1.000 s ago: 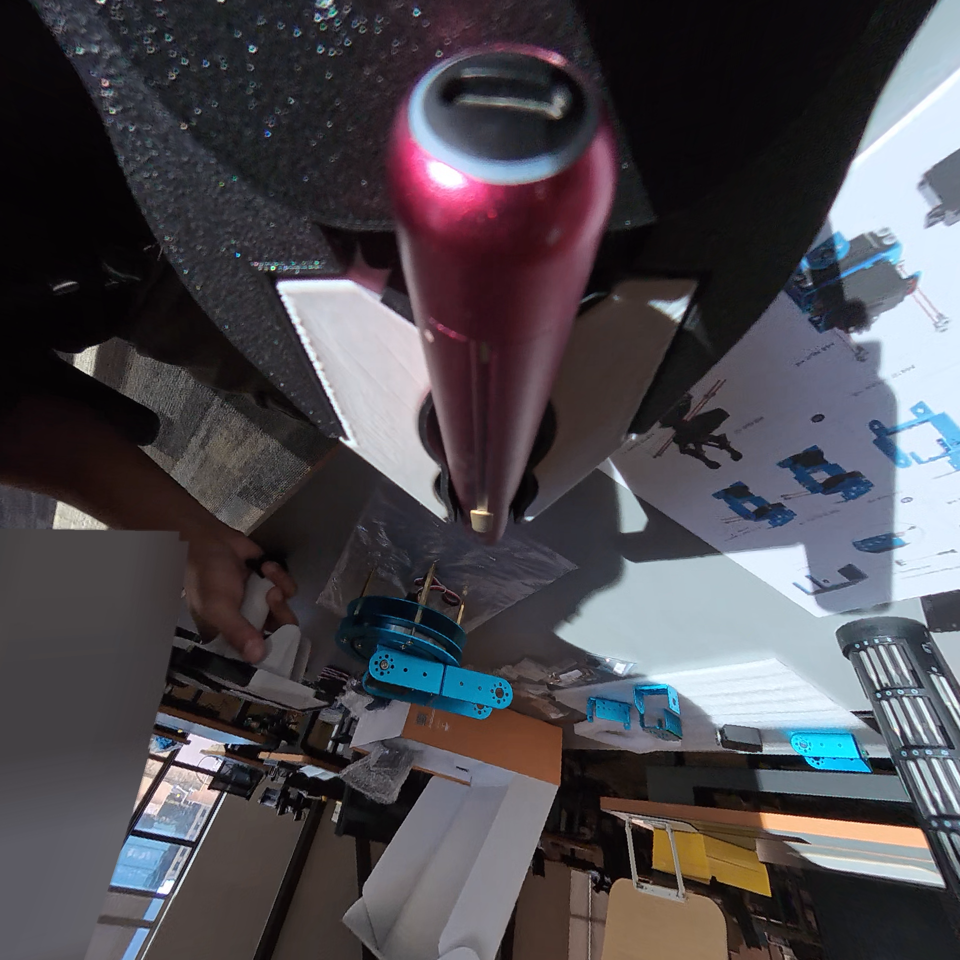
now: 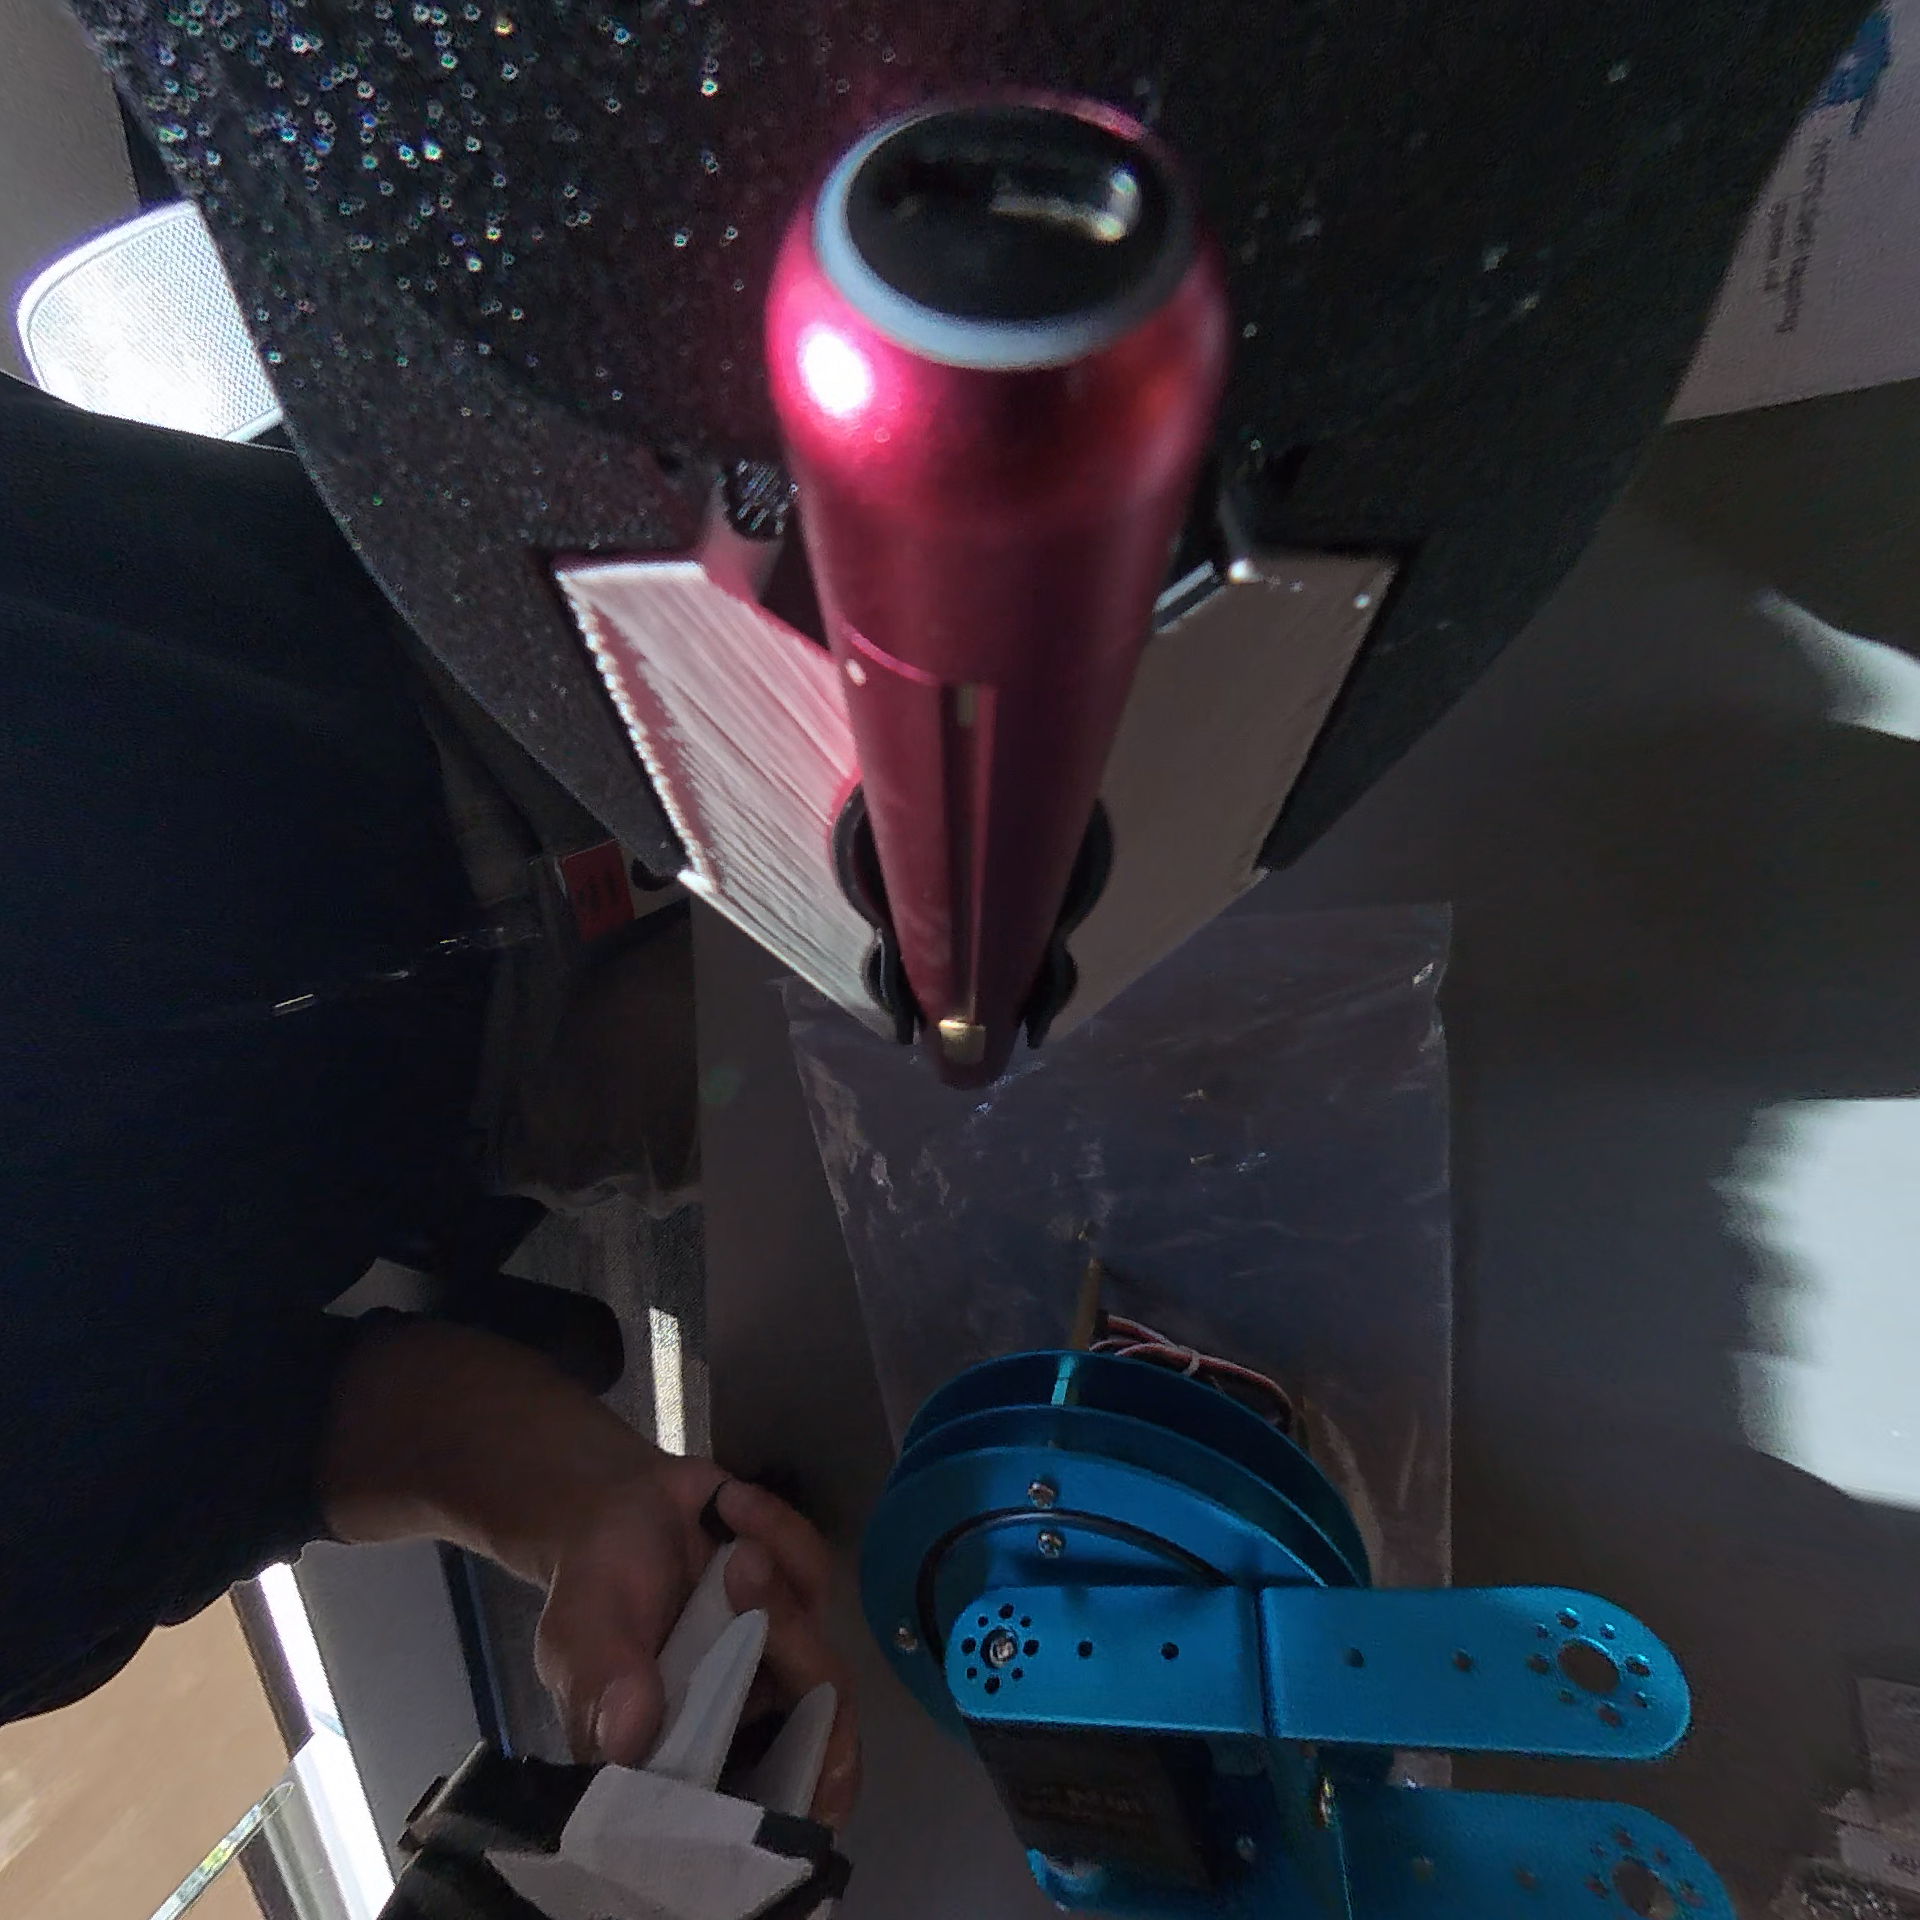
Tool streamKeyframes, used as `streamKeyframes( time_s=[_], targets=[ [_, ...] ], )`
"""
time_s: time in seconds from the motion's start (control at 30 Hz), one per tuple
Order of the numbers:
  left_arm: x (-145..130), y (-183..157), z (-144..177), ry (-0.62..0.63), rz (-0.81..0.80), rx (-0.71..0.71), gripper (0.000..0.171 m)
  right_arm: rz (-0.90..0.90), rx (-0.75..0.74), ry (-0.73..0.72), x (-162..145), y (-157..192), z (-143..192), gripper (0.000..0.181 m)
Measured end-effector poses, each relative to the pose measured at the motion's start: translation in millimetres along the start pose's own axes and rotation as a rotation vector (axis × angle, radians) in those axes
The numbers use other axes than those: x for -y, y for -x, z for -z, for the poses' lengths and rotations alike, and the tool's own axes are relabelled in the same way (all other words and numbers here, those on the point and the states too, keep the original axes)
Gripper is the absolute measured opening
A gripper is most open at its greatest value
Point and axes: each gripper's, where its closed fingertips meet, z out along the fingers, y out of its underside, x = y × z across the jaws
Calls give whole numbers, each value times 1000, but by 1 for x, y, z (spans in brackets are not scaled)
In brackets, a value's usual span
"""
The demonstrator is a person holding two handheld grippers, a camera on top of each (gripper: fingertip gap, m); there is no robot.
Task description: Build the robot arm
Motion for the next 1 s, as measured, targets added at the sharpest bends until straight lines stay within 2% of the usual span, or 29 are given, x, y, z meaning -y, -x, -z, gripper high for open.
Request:
streamKeyframes(
  time_s=[0.13,0.2,0.27,0.37,0.43,0.5,0.57,0.7,1.0],
  targets=[
    [0,2,2,-21,5,-7,20,-16,-4,-7,1,-2,1,0],
    [7,0,5,-83,23,-12,20,7,-3,-4,1,1,0,0],
    [14,-5,9,-148,44,-21,20,21,58,4,0,15,-1,4],
    [28,-15,18,-295,103,-33,20,5,199,123,-16,48,-10,23],
    [36,-23,24,-386,142,-55,20,9,209,213,-30,61,-20,31],
    [39,-29,28,-444,160,-68,20,24,226,268,-38,72,-29,29],
    [38,-32,28,-461,156,-61,21,55,221,289,-40,78,-35,22],
    [35,-35,27,-469,167,-70,21,98,219,340,-44,85,-41,22],
    [35,-37,23,-461,161,-63,21,157,197,355,-48,90,-41,14]
  ],
)
